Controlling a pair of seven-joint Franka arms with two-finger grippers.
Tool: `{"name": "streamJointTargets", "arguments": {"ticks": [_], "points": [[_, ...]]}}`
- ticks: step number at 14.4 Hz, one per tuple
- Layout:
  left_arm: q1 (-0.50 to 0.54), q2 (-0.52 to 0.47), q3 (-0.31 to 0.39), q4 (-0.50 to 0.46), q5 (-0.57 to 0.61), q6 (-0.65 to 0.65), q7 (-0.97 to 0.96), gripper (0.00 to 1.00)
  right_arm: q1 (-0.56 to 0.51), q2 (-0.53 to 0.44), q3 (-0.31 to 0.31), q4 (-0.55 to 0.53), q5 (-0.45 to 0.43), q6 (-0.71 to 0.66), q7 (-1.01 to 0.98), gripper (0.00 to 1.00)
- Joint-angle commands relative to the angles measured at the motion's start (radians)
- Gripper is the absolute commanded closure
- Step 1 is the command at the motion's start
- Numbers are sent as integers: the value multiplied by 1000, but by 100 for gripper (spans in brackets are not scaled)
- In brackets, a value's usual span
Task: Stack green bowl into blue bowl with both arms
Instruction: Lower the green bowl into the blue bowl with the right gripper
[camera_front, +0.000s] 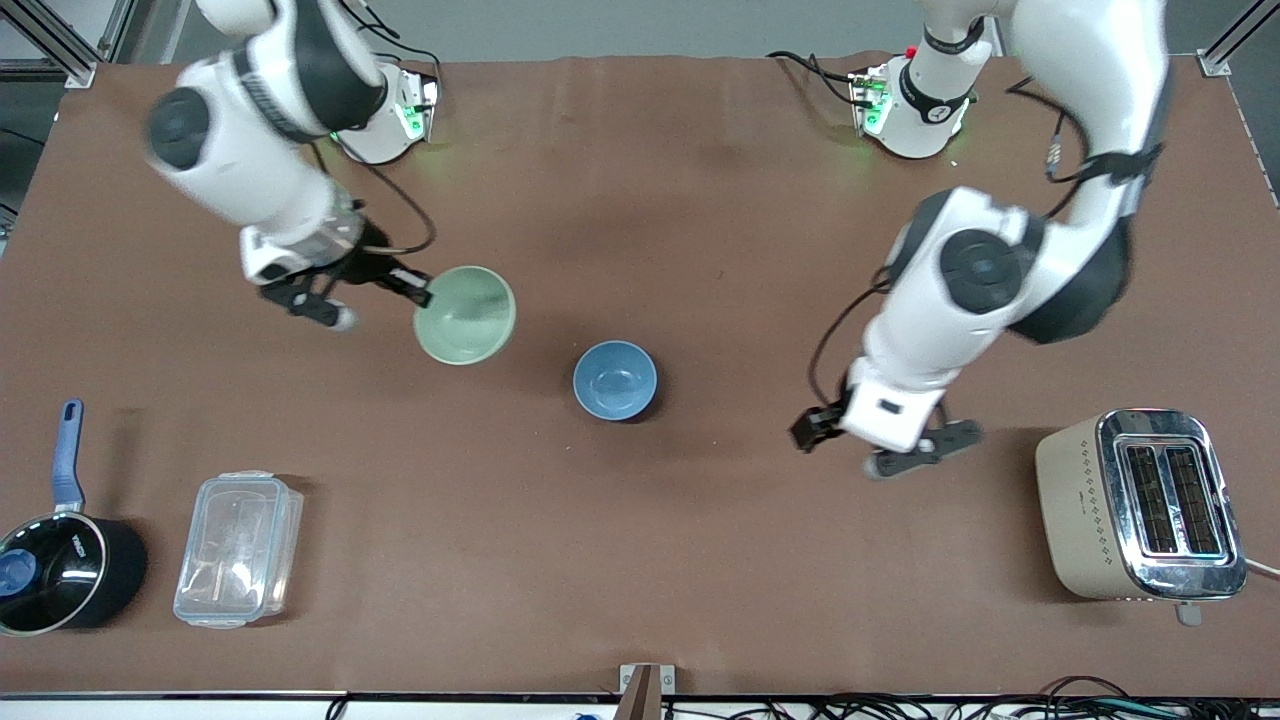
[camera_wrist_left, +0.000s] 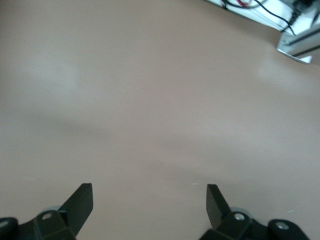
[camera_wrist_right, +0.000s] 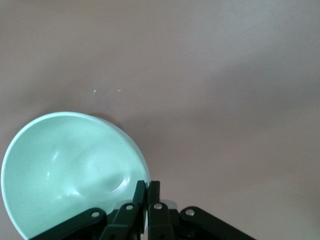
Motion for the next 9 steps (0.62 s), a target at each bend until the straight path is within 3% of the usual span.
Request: {"name": "streamJointTargets", "arguments": {"ticks": [1,5,9], "points": [[82,-118,-9,-27,12,-131,134,0,121,89,-8,14,-127,102,220,98],[200,-252,-10,-28,-5,-282,419,0,222,222,-8,122,-258,110,451,98],[269,-350,-10,-34,-46,-402,587,0,265,304,-9,164,-307,113,538,98]]}}
